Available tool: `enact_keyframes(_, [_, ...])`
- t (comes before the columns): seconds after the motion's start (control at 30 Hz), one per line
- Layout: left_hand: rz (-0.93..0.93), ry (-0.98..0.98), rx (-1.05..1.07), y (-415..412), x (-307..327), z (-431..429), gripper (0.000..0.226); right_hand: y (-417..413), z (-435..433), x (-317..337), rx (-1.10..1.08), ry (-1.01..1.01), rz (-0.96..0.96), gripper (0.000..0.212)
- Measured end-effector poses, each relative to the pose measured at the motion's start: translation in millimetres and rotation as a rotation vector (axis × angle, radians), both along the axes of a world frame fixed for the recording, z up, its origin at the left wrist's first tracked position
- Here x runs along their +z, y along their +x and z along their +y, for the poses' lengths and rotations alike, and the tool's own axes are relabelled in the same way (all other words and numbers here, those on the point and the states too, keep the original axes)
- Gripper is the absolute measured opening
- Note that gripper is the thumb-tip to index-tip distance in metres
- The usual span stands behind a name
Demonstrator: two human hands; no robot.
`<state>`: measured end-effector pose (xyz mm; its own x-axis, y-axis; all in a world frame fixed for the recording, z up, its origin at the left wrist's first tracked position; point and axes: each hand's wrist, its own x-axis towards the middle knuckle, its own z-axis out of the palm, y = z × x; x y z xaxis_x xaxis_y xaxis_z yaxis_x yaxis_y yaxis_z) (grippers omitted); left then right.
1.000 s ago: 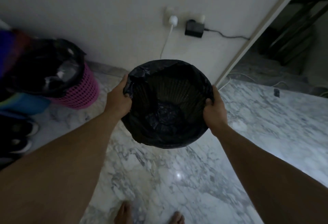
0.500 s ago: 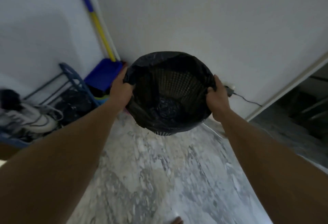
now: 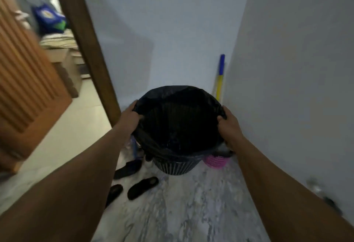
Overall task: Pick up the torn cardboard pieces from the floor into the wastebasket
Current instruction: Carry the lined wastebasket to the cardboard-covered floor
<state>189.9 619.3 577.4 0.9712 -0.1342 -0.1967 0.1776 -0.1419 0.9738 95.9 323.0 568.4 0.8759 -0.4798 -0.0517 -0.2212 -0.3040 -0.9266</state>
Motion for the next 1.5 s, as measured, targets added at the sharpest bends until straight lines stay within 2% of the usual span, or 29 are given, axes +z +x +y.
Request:
enact_keyframes(0.17, [-0.028, -0.152, 0.358, -66, 30, 123, 0.064, 24, 108, 38, 0.322, 0.004, -0.017, 0.053])
enact_keyframes(0.27, [-0.048, -0.166, 0.558, -123, 42, 195, 0.061, 17, 183, 54, 0.506, -0.016, -0.026, 0.052])
enact_keyframes(0.4, [-0.062, -0.112, 0.792, -227, 54, 290, 0.066, -17, 296, 70, 0.753, -0.021, -0.035, 0.043])
enact_keyframes(0.53, [-0.101, -0.087, 1.002, -354, 59, 369, 0.068, -81, 409, 77, 1.001, 0.024, -0.001, 0.045])
enact_keyframes(0.63, [-0.112, -0.113, 1.229, -464, 61, 409, 0.069, -153, 487, 77, 1.173, 0.038, 0.012, 0.043])
enact_keyframes(0.8, [-0.117, -0.061, 1.466, -646, 54, 461, 0.062, -280, 608, 71, 1.425, 0.033, 0.063, 0.050])
enact_keyframes(0.9, [-0.094, -0.072, 1.610, -758, 50, 482, 0.056, -372, 676, 67, 1.569, 0.035, 0.101, 0.044])
enact_keyframes(1.07, [-0.051, -0.263, 1.875, -936, 46, 490, 0.025, -534, 770, 62, 1.826, 0.042, 0.112, 0.031])
enact_keyframes(1.17, [-0.132, -0.279, 2.020, -1031, 42, 487, 0.032, -627, 816, 59, 1.976, -0.018, 0.130, 0.031])
enact_keyframes(1.3, [-0.292, -0.170, 2.163, -1137, 33, 482, 0.057, -748, 877, 52, 2.202, -0.089, 0.132, 0.042])
enact_keyframes(1.5, [-0.336, -0.156, 2.447, -1282, 12, 473, 0.064, -935, 954, 39, 2.523, -0.147, 0.106, 0.047])
